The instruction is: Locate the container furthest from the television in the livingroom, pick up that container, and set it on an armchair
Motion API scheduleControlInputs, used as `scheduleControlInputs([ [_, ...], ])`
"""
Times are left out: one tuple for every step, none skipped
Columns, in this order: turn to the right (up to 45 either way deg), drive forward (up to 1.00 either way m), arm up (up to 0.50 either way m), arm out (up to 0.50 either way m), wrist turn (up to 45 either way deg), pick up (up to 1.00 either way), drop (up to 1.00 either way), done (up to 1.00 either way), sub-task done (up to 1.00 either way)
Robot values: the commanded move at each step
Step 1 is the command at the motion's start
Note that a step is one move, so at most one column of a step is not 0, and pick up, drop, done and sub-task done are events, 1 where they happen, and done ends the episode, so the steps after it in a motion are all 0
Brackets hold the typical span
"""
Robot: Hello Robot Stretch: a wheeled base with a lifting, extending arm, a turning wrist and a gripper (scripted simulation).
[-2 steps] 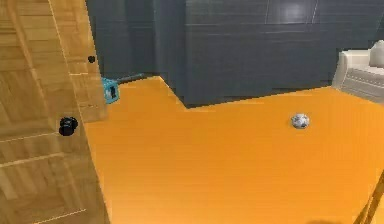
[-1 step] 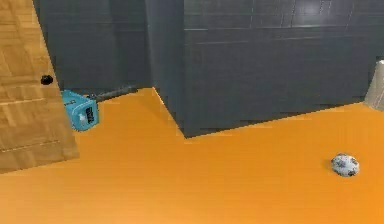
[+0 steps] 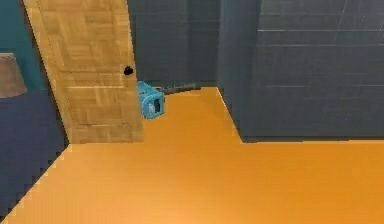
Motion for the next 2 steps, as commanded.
scheduleControlInputs([
  [0.0, 0.65, 0.00, 0.00, 0.0, 0.00, 0.00, 0.00, 0.00],
  [-42.0, 0.00, 0.00, 0.00, 0.0, 0.00, 0.00, 0.00, 0.00],
])
